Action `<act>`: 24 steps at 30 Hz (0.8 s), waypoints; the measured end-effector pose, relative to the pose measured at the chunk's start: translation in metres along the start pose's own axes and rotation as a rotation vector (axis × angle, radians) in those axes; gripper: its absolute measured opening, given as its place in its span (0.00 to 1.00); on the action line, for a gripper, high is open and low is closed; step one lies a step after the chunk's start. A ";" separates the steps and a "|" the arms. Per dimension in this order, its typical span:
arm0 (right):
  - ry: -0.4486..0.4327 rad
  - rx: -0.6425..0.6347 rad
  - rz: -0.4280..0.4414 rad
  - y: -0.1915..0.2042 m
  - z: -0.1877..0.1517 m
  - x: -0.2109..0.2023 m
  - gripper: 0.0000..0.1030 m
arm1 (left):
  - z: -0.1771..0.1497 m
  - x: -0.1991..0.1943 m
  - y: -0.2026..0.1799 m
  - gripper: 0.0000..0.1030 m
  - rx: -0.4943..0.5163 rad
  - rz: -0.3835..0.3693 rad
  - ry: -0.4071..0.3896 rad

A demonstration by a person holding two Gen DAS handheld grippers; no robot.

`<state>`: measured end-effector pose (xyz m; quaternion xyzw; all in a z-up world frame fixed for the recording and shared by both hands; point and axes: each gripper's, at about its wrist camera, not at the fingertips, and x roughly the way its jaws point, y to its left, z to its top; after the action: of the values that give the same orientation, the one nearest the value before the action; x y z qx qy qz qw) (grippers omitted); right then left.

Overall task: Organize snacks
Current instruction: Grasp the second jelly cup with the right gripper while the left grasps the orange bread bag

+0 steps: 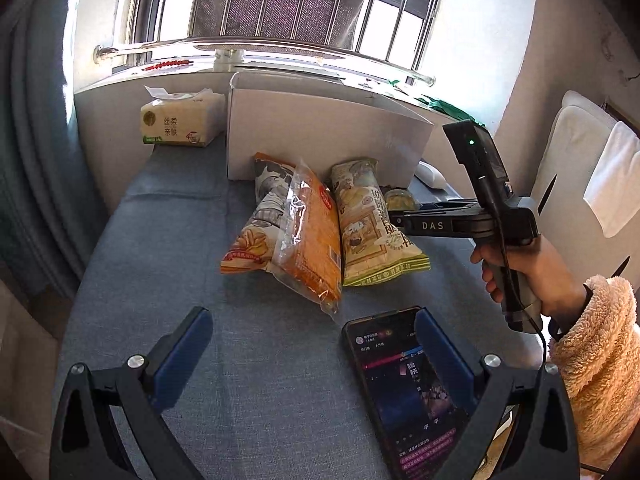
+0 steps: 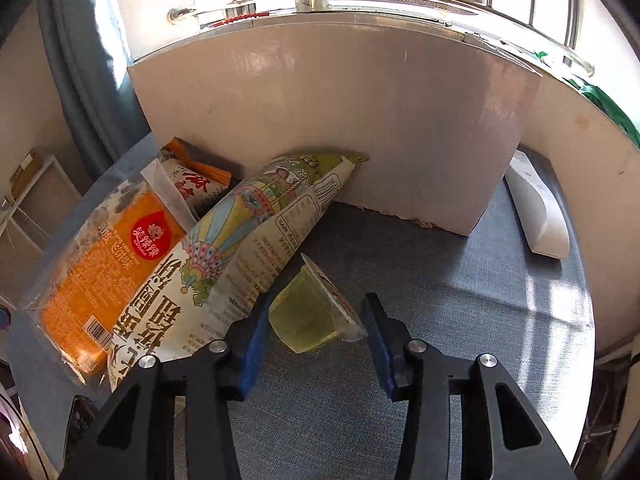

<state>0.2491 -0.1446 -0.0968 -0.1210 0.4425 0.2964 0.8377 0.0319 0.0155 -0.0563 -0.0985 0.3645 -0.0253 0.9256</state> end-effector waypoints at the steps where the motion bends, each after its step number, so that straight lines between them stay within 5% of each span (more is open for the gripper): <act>1: -0.009 0.003 0.001 -0.001 -0.002 -0.003 0.48 | 0.001 0.001 0.000 1.00 0.000 0.006 0.001; 8: -0.094 0.076 0.099 -0.005 -0.022 -0.051 0.46 | 0.016 0.015 -0.001 1.00 0.076 0.088 0.021; 10: -0.114 0.086 0.121 -0.003 -0.030 -0.065 0.32 | 0.024 0.026 0.002 1.00 0.074 0.077 0.048; 17: -0.099 0.093 0.201 -0.006 -0.047 -0.064 0.31 | 0.038 0.064 0.021 0.94 -0.055 -0.004 0.146; 21: -0.122 0.136 0.231 -0.015 -0.052 -0.069 0.31 | 0.039 0.073 0.019 0.93 -0.043 0.019 0.162; 24: -0.141 0.150 0.245 -0.016 -0.058 -0.080 0.31 | 0.041 0.072 0.018 0.73 -0.051 0.040 0.152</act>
<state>0.1849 -0.2154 -0.0667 0.0179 0.4148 0.3704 0.8309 0.1116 0.0317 -0.0789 -0.1124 0.4360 -0.0047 0.8929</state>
